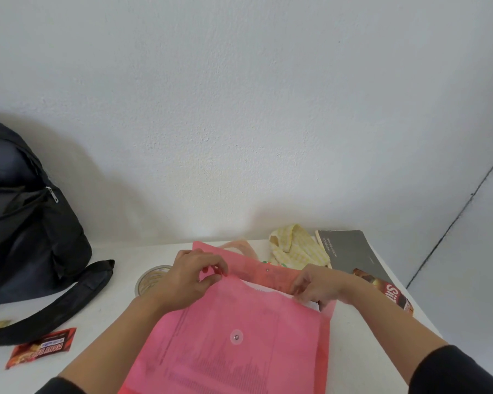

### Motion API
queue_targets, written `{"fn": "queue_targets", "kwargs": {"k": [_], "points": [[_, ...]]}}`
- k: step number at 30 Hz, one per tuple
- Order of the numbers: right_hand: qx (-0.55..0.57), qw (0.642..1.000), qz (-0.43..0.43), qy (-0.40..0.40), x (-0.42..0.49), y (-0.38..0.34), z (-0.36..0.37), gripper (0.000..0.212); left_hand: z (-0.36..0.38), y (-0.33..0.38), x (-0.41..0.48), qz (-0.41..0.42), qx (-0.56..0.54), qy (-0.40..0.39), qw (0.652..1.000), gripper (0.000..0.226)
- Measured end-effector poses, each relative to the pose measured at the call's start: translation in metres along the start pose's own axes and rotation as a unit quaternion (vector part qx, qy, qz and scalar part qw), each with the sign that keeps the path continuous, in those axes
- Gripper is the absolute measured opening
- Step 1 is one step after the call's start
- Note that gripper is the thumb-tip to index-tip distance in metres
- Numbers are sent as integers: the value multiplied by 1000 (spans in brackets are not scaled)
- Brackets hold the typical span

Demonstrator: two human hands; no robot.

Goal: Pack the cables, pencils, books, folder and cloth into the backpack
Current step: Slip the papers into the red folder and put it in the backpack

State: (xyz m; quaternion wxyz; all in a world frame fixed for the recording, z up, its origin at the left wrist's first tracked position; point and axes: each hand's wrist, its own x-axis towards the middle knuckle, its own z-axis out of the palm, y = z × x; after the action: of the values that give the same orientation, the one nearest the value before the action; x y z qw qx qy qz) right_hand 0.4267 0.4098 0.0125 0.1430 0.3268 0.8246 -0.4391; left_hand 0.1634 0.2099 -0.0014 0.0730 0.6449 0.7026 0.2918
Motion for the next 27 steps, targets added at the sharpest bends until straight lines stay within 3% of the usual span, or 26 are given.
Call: {"fn": "queue_targets", "kwargs": {"k": [3, 6, 8, 10, 14, 21, 23, 25, 27], "points": [[7, 1000, 20, 1, -1, 0, 0, 54, 1, 2, -1, -7, 9, 0, 1000, 30], [30, 998, 17, 43, 2, 4, 2, 58, 3, 9, -1, -10, 24, -12, 1000, 7], [34, 997, 16, 66, 5, 6, 5, 55, 8, 15, 0, -7, 43, -42, 998, 34], [27, 997, 15, 64, 5, 5, 8, 52, 14, 20, 3, 10, 41, -51, 998, 31], [15, 999, 34, -15, 0, 4, 8, 44, 23, 21, 7, 16, 2, -29, 999, 8], [-44, 989, 47, -131, -10, 0, 2, 44, 21, 26, 10, 9, 5, -12, 1000, 17], [-23, 997, 18, -72, -10, 0, 2, 27, 21, 27, 9, 11, 21, -9, 1000, 14], [47, 996, -55, 51, -10, -4, 0, 22, 19, 24, 6, 15, 32, 2, 999, 11], [142, 965, -130, 178, -13, -11, -1, 19, 17, 19, 3, 11, 51, 3, 999, 9]]}}
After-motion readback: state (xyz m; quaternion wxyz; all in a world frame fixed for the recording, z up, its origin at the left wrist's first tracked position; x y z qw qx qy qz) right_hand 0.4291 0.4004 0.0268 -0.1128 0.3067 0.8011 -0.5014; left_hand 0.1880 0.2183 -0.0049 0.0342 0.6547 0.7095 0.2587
